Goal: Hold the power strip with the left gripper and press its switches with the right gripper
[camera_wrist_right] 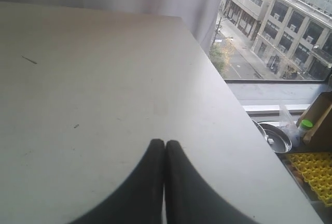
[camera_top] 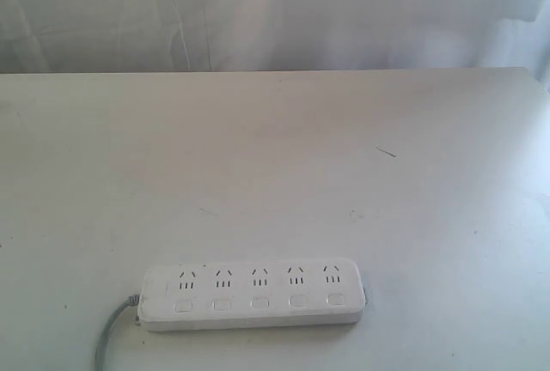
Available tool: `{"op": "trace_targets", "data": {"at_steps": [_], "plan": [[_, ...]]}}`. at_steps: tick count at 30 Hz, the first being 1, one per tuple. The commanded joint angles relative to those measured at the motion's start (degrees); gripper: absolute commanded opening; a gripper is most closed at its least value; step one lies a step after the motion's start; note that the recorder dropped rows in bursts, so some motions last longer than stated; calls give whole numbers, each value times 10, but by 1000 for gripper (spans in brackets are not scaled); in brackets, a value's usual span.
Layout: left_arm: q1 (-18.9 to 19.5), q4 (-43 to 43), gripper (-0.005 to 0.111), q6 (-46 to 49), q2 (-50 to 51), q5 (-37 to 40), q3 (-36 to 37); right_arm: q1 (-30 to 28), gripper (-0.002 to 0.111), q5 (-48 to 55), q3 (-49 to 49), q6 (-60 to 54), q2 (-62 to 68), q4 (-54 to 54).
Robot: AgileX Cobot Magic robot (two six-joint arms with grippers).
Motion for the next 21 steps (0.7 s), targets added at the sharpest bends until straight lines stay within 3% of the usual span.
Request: {"op": "trace_targets", "data": {"at_steps": [1,21], "plan": [[2,-2,0,1,-3,16,2,-4,0,-3,3,-5,-1,8],[2,-2,0,1,-3,16,2,-4,0,-4,3,-5,-1,14]]}}
